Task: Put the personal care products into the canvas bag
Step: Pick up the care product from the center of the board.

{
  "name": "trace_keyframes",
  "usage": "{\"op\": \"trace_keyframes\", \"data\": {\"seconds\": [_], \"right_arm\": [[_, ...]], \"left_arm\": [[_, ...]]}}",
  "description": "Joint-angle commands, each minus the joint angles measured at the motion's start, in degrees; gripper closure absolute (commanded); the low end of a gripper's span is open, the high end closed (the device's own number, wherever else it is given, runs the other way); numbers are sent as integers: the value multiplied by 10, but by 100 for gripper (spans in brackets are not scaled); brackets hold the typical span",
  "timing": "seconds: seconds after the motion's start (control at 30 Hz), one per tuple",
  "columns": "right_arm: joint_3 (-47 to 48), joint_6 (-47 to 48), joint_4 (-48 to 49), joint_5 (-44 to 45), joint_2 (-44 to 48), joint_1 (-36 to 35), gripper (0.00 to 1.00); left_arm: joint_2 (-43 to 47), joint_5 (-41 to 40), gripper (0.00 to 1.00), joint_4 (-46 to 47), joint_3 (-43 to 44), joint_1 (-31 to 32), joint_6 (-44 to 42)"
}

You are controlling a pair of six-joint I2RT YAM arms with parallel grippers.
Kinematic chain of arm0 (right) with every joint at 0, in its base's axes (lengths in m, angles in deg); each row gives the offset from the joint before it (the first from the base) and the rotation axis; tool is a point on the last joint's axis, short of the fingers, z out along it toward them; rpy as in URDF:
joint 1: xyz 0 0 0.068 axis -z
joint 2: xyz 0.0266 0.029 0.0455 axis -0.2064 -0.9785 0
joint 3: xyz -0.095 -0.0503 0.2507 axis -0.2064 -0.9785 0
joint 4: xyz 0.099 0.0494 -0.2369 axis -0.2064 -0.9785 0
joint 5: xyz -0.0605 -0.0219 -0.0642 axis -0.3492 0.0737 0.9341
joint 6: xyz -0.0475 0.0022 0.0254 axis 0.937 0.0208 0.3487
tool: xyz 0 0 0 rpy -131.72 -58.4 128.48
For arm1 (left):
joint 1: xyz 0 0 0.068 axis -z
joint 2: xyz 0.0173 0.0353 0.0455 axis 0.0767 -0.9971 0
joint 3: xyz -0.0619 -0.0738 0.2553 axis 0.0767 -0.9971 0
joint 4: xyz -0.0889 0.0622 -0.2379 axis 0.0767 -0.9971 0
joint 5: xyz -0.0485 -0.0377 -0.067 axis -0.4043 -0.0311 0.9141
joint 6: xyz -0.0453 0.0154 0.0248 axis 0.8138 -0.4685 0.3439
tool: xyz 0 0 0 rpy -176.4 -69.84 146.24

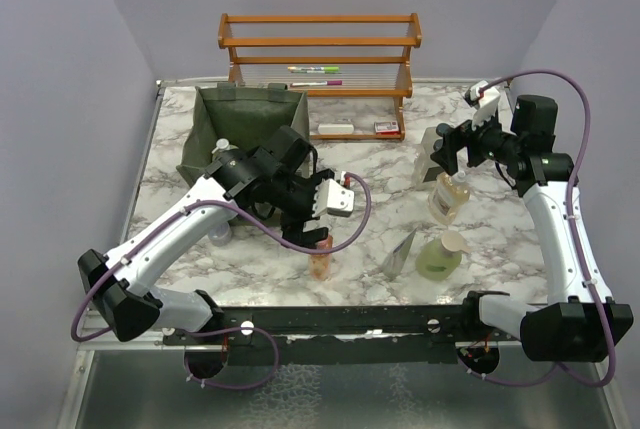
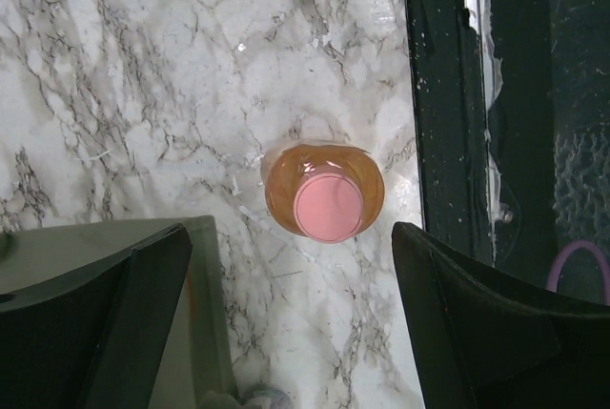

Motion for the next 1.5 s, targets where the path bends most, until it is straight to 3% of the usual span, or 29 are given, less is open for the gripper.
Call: {"op": "trace_keyframes", "data": {"seconds": [0.0,0.1,0.33,0.9,1.13,1.27,1.37,1.47], "right_arm": [[-6,-10,-1,-5,7,4,1],[-10,-10,0,-5,9,4,1],[-16,-10,2,-8,11,4,1],[-25,-11,4,-12,17,4,1],[-26,-11,4,-10,19,4,1],[-26,-11,4,-10,19,4,1],[-24,-11,3,-10,17,4,1],[-17,-13,0,-13,12,4,1]], "left_arm": [[3,16,15,4,-17,9,-16],[-3,29,25,8,-25,13,-11],[-12,32,38,20,-38,26,-6],[-21,37,45,46,-71,36,6],[-23,38,53,55,-74,36,9],[-20,38,69,56,-76,36,8],[-19,37,96,48,-63,36,7],[-27,36,100,25,-21,36,0]]}}
